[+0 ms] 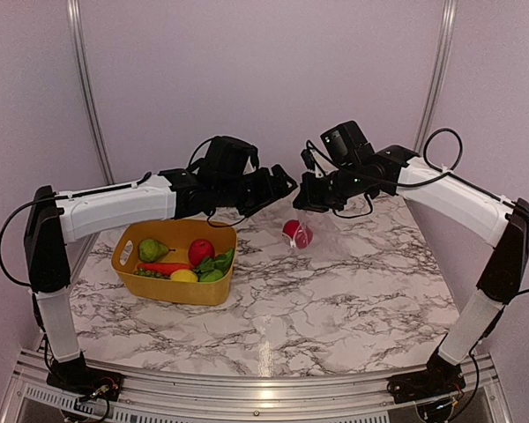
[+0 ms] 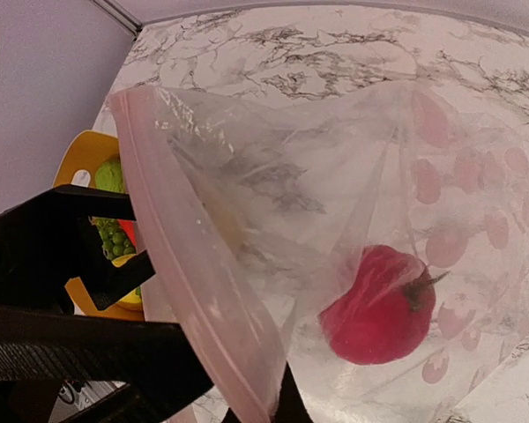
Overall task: Place the food in the zip-top bag and seal the zipper
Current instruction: Place the fake fruit in the zipper food storage bag, then pick up the fake fruit from the bin.
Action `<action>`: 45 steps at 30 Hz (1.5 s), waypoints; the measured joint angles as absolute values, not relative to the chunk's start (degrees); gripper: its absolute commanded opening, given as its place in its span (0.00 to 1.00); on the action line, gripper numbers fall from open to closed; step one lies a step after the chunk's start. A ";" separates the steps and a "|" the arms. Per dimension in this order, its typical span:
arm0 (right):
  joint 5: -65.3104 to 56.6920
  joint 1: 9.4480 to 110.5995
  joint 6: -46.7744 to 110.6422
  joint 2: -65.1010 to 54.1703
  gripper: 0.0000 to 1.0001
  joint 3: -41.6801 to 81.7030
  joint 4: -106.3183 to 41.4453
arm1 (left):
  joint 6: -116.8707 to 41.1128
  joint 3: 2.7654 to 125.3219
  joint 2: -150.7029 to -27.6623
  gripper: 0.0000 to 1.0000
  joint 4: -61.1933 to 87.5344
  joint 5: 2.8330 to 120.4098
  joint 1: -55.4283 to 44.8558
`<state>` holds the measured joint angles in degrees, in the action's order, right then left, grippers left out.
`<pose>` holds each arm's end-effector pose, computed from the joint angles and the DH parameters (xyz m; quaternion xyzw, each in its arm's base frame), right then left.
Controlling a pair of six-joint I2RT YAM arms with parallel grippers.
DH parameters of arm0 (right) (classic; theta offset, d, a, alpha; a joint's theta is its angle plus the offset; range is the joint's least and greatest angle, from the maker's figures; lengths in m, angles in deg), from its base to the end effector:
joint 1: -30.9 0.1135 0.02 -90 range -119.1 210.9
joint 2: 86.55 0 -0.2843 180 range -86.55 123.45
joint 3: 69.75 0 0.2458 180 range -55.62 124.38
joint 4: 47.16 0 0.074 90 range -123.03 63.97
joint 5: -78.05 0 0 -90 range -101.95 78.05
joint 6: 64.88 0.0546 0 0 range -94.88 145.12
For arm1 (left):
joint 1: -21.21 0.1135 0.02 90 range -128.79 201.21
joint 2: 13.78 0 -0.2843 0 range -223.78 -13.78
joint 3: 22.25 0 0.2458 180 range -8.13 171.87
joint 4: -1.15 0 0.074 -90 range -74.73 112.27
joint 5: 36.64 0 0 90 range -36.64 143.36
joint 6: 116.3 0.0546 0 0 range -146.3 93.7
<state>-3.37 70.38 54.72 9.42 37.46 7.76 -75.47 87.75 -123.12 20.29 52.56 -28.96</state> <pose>0.2906 0.2499 0.3558 -0.1083 0.9109 0.2790 0.2841 0.3092 -0.3696 0.3438 0.0030 0.8115 -0.4418 0.3825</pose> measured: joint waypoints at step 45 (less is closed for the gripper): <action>-24.42 53.53 38.99 -1.60 0.00 40.56 20.35 | -53.15 65.65 -96.45 0.89 47.63 42.97 -19.06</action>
<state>-24.42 53.53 38.99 -1.60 40.56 20.35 -53.15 65.65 -96.45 47.63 42.97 -19.06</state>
